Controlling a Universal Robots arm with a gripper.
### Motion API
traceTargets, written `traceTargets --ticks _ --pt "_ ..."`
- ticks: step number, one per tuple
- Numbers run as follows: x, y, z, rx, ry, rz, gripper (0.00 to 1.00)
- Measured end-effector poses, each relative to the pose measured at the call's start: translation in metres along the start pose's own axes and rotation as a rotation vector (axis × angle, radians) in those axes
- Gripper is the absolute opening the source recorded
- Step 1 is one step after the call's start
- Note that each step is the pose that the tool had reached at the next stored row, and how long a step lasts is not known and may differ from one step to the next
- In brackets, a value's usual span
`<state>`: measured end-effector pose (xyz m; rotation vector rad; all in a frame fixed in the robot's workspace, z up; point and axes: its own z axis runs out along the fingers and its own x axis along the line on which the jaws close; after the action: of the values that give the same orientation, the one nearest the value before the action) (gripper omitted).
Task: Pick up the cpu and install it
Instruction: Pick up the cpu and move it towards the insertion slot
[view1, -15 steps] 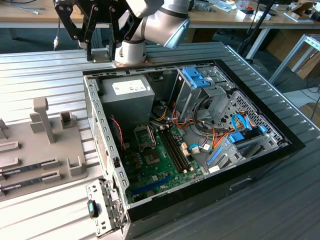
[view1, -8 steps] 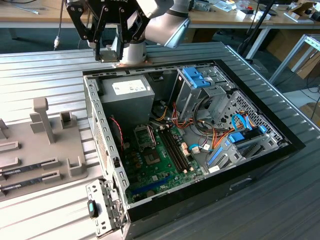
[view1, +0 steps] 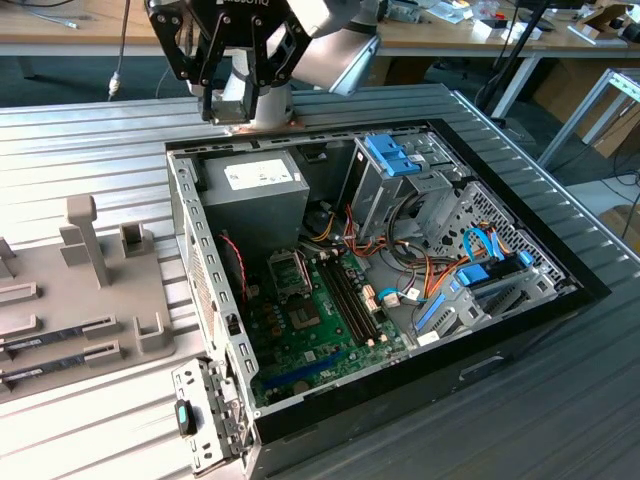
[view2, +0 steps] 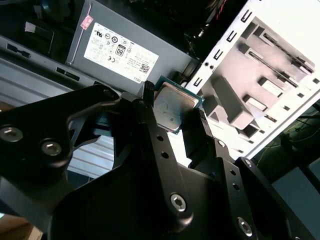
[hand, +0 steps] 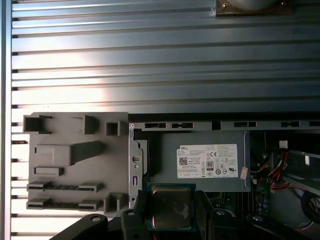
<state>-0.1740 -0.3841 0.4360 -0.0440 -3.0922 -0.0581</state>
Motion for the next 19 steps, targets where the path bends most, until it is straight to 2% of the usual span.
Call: traceTargets --ticks 13,19 --pt "-0.0152 0.0004 0.0000 0.0001 0.0017 0.000 0.47" --pt "-0.0246 0.0007 0.0000 0.0000 0.0026 0.000 0.47"
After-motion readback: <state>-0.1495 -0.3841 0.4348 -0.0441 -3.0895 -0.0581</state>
